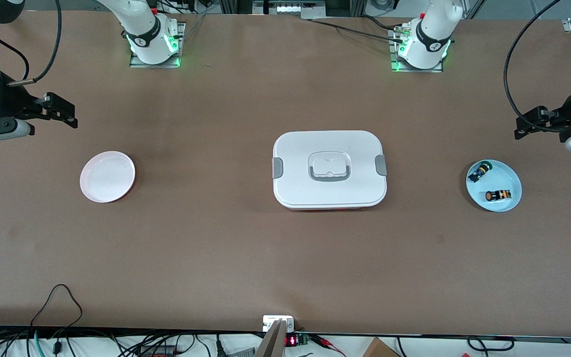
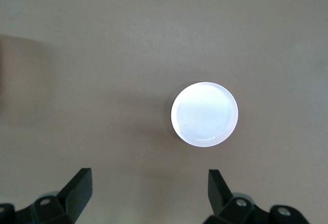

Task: Transfer orange switch to right arm and place
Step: 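Move the left gripper toward the light-blue dish with the switches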

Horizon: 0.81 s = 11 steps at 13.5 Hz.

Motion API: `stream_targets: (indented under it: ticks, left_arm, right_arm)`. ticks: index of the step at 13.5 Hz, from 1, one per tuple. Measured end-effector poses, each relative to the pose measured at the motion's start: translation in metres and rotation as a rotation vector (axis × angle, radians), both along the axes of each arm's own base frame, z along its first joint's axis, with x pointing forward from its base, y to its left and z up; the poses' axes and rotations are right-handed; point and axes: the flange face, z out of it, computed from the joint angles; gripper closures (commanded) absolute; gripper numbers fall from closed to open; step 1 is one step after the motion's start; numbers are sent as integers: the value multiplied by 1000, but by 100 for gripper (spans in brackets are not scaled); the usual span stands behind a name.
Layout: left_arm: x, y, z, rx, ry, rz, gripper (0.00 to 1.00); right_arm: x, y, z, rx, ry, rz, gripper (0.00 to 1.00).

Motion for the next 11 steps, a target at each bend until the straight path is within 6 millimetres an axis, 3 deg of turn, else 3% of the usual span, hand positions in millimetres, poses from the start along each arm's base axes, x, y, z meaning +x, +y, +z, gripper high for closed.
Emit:
stream_targets:
  ticks: [4,11]
  left_arm:
    - [-1,0,-5,-1,27,1,0]
    - [9,6,-31,-1,77,11,0]
  right_arm:
    - [0,0,0,0,0,0,0]
    - [0,0,0,0,0,0,0]
